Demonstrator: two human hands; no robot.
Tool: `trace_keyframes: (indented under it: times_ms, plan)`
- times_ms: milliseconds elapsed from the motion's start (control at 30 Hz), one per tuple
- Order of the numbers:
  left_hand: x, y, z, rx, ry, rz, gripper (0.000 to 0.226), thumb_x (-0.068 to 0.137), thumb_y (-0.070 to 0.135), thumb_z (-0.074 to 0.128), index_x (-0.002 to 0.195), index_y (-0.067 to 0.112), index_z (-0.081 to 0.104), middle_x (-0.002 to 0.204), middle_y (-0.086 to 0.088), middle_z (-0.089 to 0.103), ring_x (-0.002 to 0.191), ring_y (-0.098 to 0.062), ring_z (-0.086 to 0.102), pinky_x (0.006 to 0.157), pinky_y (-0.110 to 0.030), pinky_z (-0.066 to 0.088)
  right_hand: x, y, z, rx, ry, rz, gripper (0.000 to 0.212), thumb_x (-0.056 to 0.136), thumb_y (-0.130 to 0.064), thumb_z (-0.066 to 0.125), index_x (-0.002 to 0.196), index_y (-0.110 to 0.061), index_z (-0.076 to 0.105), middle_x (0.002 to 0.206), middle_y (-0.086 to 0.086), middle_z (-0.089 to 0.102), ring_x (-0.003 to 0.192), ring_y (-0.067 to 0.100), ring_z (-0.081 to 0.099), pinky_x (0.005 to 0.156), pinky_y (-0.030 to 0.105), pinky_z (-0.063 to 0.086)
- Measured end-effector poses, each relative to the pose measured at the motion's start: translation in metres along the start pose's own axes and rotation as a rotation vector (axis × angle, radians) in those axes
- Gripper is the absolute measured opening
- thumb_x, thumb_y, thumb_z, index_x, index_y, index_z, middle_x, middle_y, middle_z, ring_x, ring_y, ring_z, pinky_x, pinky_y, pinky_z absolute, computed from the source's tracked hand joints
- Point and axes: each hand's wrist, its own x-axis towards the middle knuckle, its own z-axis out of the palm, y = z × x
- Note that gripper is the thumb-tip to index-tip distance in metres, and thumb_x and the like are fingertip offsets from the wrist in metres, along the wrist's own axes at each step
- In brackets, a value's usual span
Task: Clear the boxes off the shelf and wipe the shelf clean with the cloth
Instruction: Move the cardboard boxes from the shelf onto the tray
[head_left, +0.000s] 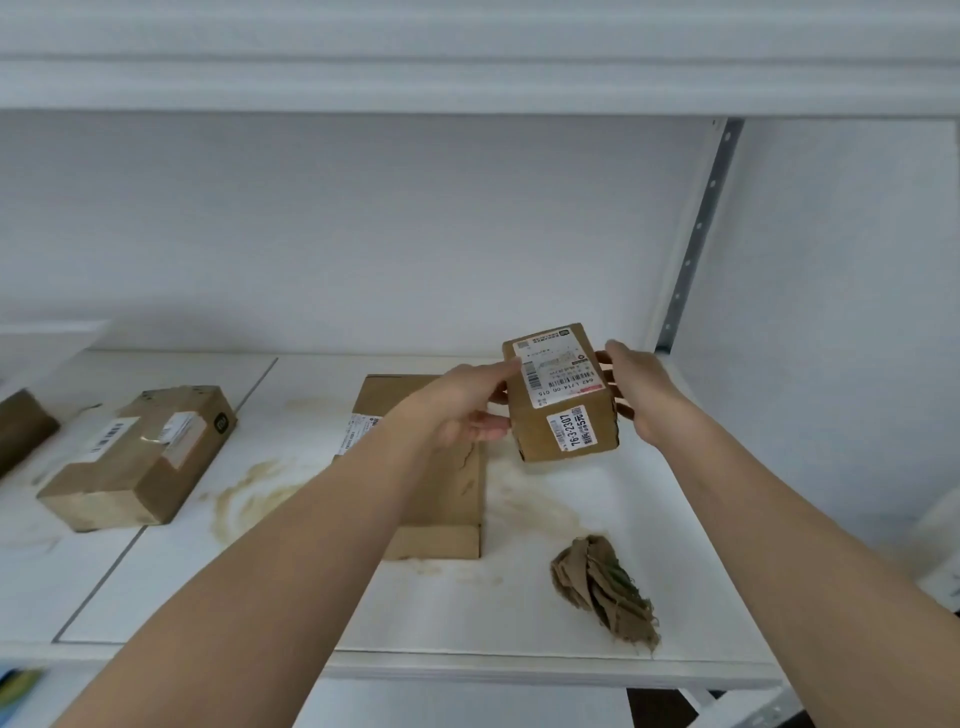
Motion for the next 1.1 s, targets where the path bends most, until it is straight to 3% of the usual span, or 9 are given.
trace_keyframes:
  times_ms: [167,300,367,467,667,900,1100]
  plan:
    - [-0.015,0.006,-0.021,-0.045,0.075,0.079,0.029,0.089,0.046,0.057,0.097,0.02,0.068,0.11,-0.005,0.067,0.088,-0.023,0.06,0.077,-0.031,0.047,-0.009,-0.005,0.007,0.088,-0.058,-0.021,0.034,0.1,-0.038,0.034,0.091,-0.017,0.06,0.092,0.001,0.066,0.09,0.019,0.058,0.093,0.037,0.043]
    - [-0.024,0.01,-0.035,0.012,0.139,0.11,0.028,0.08,0.05,0.06,0.09,0.026,0.069,0.106,-0.001,0.07,0.089,-0.022,0.059,0.076,-0.033,0.039,-0.016,-0.009,0.013,0.193,-0.129,-0.027,0.032,0.1,-0.039,0.036,0.091,-0.022,0.062,0.09,-0.002,0.067,0.088,0.017,0.058,0.099,0.039,0.041]
    - [-0.026,0.01,-0.04,-0.013,0.168,0.116,0.022,0.081,0.047,0.06,0.083,0.027,0.07,0.098,0.0,0.071,0.088,-0.021,0.062,0.076,-0.035,0.039,-0.019,-0.011,0.016,0.205,-0.161,-0.033,0.031,0.1,-0.038,0.036,0.095,-0.022,0.063,0.093,0.0,0.068,0.09,0.018,0.059,0.099,0.041,0.042]
    - [-0.03,0.008,-0.042,-0.085,0.187,0.146,0.018,0.086,0.037,0.059,0.079,0.023,0.069,0.089,0.001,0.07,0.086,-0.019,0.063,0.077,-0.033,0.04,-0.02,-0.016,0.024,0.191,-0.191,-0.048,0.029,0.1,-0.036,0.038,0.096,-0.019,0.061,0.09,0.002,0.068,0.083,0.018,0.058,0.085,0.037,0.043]
    - [-0.033,0.0,-0.049,-0.182,0.252,0.153,0.018,0.09,0.028,0.058,0.096,0.013,0.065,0.096,-0.011,0.072,0.084,-0.023,0.066,0.079,-0.032,0.044,-0.022,-0.022,0.033,0.163,-0.182,-0.078,0.029,0.1,-0.033,0.037,0.096,-0.019,0.061,0.089,0.002,0.067,0.079,0.017,0.057,0.075,0.032,0.04]
    - [-0.026,-0.01,-0.051,-0.247,0.277,0.124,0.031,0.085,0.025,0.061,0.109,0.006,0.067,0.103,-0.014,0.072,0.081,-0.023,0.066,0.071,-0.029,0.046,-0.024,-0.024,0.035,0.149,-0.181,-0.08,0.03,0.1,-0.033,0.037,0.1,-0.021,0.064,0.097,0.003,0.068,0.092,0.018,0.062,0.092,0.039,0.044]
    - [-0.028,-0.007,-0.047,-0.258,0.241,0.129,0.031,0.088,0.021,0.057,0.113,0.004,0.065,0.1,-0.015,0.069,0.082,-0.022,0.064,0.073,-0.029,0.041,-0.026,-0.024,0.03,0.118,-0.17,-0.09,0.029,0.1,-0.033,0.037,0.1,-0.02,0.063,0.097,0.003,0.069,0.098,0.02,0.063,0.096,0.041,0.044]
